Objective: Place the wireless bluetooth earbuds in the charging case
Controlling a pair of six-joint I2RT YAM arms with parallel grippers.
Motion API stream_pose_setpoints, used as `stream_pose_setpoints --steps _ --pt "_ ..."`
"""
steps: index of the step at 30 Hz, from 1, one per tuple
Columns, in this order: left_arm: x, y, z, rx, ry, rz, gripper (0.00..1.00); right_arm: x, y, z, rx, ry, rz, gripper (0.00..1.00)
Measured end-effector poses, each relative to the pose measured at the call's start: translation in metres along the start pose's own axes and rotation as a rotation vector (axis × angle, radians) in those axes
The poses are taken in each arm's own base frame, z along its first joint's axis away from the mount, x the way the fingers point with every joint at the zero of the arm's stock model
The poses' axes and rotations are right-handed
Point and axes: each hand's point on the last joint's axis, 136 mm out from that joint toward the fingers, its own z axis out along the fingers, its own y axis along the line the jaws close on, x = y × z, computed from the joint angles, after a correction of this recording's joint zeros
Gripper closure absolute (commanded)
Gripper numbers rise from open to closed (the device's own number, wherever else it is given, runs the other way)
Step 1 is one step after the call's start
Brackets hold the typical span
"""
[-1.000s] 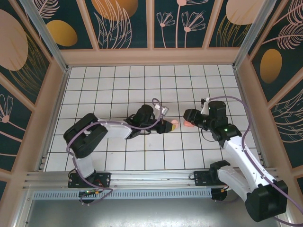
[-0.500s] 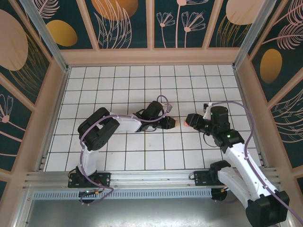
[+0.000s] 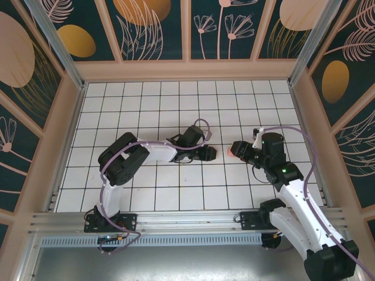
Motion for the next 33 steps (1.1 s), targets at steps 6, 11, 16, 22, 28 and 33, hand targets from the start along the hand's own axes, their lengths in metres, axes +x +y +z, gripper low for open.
stream_pose_setpoints --steps 6,11,16,22,28,33 --pt "-0.003 0.002 -0.009 -0.051 -0.011 0.025 0.47 -0.001 -0.002 0.000 0.008 -0.005 -0.005 0.55" --pt "-0.019 0.002 -0.039 -0.098 -0.082 0.055 0.38 -0.006 -0.009 0.003 0.037 -0.018 -0.014 0.53" --pt "-0.044 0.022 -0.098 -0.168 -0.211 0.053 0.23 -0.022 -0.016 0.009 0.071 -0.076 -0.045 0.31" --pt "-0.072 0.087 -0.200 -0.367 -0.447 -0.011 0.01 -0.053 -0.044 0.013 0.180 -0.223 -0.139 0.01" --pt "-0.071 0.151 -0.322 -0.660 -0.785 -0.078 0.01 -0.080 -0.094 0.008 0.319 -0.383 -0.236 0.01" --pt "-0.035 0.200 -0.386 -0.916 -0.997 -0.133 0.01 -0.101 -0.139 -0.002 0.424 -0.472 -0.255 0.01"
